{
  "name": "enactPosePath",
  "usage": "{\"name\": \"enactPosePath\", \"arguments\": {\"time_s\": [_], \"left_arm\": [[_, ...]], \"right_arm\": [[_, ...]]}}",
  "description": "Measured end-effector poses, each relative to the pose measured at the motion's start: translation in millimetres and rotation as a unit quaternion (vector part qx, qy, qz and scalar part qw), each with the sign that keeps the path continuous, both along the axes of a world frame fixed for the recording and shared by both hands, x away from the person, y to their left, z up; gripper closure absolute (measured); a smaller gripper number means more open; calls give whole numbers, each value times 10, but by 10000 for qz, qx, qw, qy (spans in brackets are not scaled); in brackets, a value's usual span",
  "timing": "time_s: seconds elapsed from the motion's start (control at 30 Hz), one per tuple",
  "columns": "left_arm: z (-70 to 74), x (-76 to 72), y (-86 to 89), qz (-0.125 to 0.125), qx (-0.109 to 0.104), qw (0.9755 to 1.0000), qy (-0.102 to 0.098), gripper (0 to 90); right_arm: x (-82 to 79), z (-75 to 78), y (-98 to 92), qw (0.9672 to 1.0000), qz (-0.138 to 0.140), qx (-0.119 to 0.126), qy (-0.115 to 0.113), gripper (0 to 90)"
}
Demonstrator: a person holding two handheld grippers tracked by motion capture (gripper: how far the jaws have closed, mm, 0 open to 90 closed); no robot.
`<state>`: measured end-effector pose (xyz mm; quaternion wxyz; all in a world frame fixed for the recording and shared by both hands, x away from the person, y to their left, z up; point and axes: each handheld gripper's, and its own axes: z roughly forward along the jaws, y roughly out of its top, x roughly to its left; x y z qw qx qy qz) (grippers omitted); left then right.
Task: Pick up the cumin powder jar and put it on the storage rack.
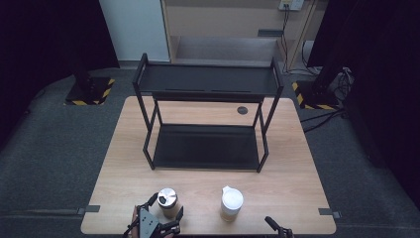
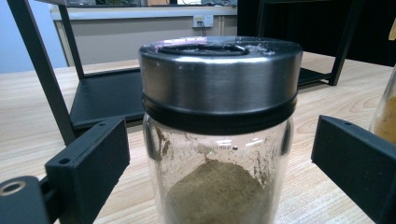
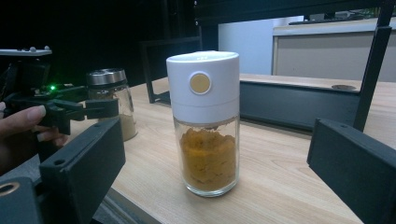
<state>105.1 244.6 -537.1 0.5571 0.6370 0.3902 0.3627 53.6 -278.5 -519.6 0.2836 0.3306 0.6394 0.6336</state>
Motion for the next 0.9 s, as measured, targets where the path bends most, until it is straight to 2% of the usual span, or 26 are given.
{"name": "enactPosePath", "arguments": {"time_s": [0.33,0.43,0.6,0.7,0.73,0.83,0.9], "left_arm": [[22,27,-28,34,37,9999,101,67],[39,40,-22,81,-41,9997,205,113],[67,78,17,46,-156,9992,368,241],[66,88,31,-21,-196,9991,367,294],[110,90,25,-29,-111,9991,416,295],[222,88,52,-123,-56,9985,530,296],[299,56,71,-183,-82,9987,461,297]], "right_arm": [[-3,-8,-11,10000,-10,0,19,42],[6,-8,-14,10000,-5,-9,17,42],[19,-13,-11,10000,2,-25,27,45],[19,-18,-9,10000,-13,-16,26,46],[18,-19,-9,10000,-19,-9,28,47],[17,-23,-8,10000,-35,19,25,48],[17,-21,-5,10000,-49,49,6,49]]}}
